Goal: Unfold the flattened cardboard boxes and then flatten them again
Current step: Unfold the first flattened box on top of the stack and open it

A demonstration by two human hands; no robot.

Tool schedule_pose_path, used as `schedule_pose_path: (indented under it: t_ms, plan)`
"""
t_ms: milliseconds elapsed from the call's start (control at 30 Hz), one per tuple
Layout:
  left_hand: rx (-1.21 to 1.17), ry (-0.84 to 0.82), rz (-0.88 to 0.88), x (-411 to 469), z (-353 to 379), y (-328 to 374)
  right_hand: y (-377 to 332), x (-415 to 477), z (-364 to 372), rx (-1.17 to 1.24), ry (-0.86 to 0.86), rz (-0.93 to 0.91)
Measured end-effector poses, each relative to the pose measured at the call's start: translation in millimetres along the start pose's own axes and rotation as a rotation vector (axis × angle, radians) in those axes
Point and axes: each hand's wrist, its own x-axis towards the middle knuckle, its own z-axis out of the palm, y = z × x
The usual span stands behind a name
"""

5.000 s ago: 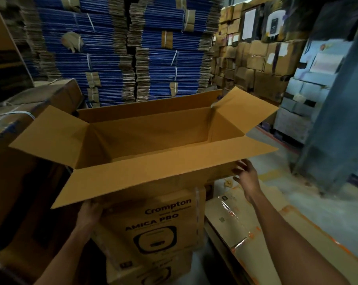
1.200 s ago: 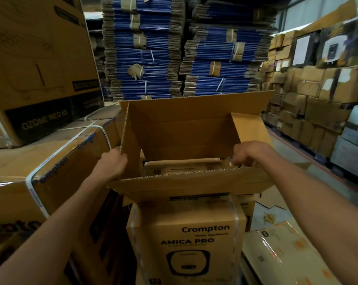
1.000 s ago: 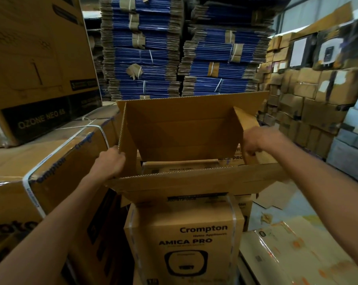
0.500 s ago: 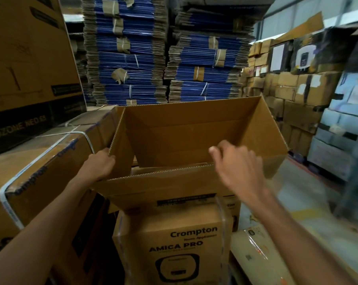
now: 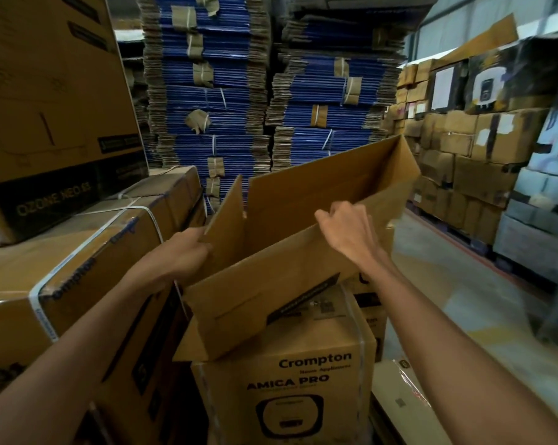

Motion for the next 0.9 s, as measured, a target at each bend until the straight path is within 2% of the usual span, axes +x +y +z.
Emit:
schedule_pose_path:
  t_ms: [67, 167, 267, 400, 533, 600, 667, 733, 800, 900]
  plan:
    - [-0.113, -0.126, -0.02, -7.6, 6.0, 14.3, -3.2, 18.4, -4.1, 0.03, -0.014, -0.017]
    - [-0.003, -0.19, 0.065, -14.8, 30.3, 33.8, -9.6, 37.5, 0.8, -0.011, -0.185, -0.03]
    - [0.054, -0.256, 0.098, -11.9, 56.3, 42.6, -15.3, 31.6, 14.5, 0.07, -0.34, 0.147]
    - [-0.071, -0.309, 0.014, -15.7, 70.8, 46.4, -9.0, 21.3, 38.5, 0.338, -0.297, 0.308]
    - [-0.294, -0.449, 0.142, -37.8, 79.6, 19.8, -6.6, 22.5, 46.1, 0.45, -0.213, 0.314]
    - [-0.255, -0.543, 0.269, -49.1, 88.9, -7.0, -2.6, 25.6, 46.7, 0.435, -0.205, 0.296]
    - [-0.021, -0.416, 0.328, -48.8, 107.9, -35.2, -3.9, 23.8, 45.0, 0.433, -0.209, 0.239]
    - [0.184, -0.1, 0.333, -41.5, 126.1, -48.7, -4.1, 25.1, 47.7, 0.44, -0.228, 0.168]
    - [0.15, 0.128, 0.269, -37.5, 135.2, -45.7, -7.7, 21.6, 50.0, 0.48, -0.254, 0.147]
    - [-0.005, 0.248, 0.256, -29.7, 133.8, -27.7, -6.0, 15.0, 53.7, 0.62, -0.252, 0.139]
